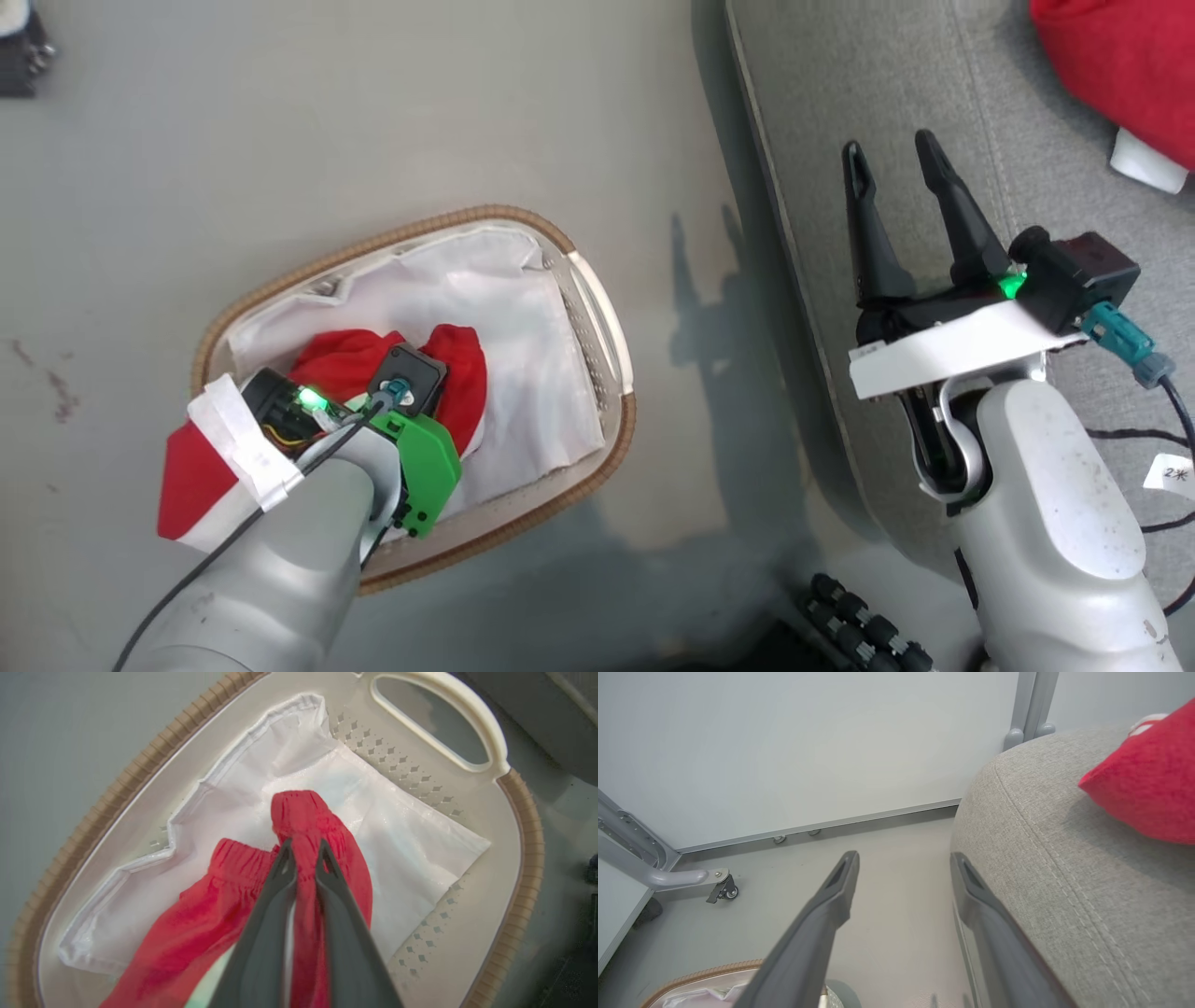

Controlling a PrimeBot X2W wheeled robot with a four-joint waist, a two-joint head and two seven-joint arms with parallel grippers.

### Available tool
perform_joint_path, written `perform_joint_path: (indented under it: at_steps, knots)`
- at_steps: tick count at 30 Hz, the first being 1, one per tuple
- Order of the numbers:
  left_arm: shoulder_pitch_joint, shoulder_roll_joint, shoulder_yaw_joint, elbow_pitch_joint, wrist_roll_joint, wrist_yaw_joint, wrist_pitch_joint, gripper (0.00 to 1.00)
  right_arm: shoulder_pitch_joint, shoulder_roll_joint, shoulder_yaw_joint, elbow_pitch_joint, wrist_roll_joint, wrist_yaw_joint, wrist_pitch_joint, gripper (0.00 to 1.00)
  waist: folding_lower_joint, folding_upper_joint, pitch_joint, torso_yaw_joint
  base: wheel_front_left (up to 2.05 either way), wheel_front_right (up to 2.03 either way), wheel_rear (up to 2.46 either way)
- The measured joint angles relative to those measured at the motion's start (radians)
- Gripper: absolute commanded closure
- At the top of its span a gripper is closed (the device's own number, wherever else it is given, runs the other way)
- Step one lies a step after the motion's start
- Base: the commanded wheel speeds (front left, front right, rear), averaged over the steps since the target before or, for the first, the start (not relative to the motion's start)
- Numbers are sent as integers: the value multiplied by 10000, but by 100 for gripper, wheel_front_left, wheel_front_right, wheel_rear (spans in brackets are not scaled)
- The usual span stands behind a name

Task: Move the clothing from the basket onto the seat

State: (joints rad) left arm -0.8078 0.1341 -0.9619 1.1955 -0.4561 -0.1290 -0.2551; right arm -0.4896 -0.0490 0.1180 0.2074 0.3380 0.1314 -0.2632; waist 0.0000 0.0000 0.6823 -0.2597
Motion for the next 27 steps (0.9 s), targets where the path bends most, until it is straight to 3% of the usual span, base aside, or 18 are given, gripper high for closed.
perform_joint_path:
  at_steps: [9,27]
  knots:
    - [652,-261,744,-1453,-370,174,-81,100,636,8,-134,535,-679,0,0,0,0,0,-1377,448,0,0,0]
    - [2704,-439,2598,-4648,286,495,-88,100,2207,6,-194,1145,-1670,0,0,0,-1,0,-3890,1521,0,0,0]
